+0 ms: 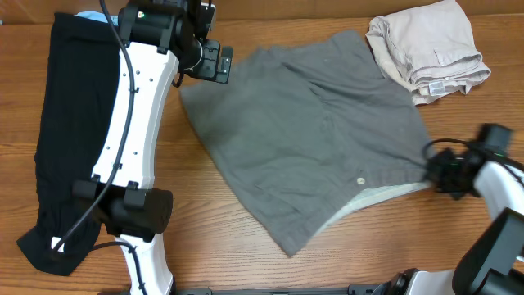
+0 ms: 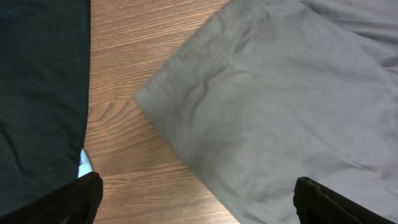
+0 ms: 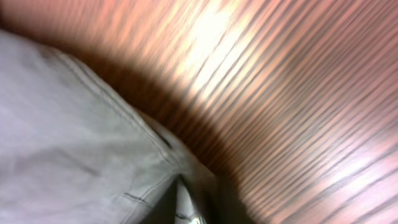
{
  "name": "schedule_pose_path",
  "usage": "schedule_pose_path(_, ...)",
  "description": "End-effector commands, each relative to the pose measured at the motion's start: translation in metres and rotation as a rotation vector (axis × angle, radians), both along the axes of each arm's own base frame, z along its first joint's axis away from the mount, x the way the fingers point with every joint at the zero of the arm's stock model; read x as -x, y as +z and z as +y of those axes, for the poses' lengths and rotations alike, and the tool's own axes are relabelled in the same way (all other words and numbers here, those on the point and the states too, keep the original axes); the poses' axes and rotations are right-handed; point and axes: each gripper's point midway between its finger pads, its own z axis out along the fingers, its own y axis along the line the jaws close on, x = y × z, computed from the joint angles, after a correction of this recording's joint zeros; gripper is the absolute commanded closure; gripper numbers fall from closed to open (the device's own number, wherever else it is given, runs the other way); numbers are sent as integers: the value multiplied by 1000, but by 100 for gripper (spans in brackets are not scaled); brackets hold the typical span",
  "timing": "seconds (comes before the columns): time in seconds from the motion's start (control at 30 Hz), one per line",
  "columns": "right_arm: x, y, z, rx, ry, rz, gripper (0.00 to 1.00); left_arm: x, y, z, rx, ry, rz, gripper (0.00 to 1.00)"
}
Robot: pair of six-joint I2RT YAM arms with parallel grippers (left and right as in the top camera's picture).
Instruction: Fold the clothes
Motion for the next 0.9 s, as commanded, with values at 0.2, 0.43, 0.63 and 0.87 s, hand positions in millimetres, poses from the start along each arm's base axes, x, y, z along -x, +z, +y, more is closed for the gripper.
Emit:
schedule_pose_path(0.2, -55, 92, 13, -259, 130, -337, 14, -24, -119, -2, -91, -67, 227, 0)
schedule_pose_path(0.43, -67, 111, 51, -239, 328, -331, 14, -41, -187, 14, -88, -24, 310, 0)
schedule_pose_path(0.63, -74, 107, 78, -198, 416, -305, 16, -52, -203, 36, -67, 67, 306, 0)
schedule_pose_path(0.87, -81, 106, 105, -175, 501, -297, 21, -51, -211, 48, -55, 110, 323, 2)
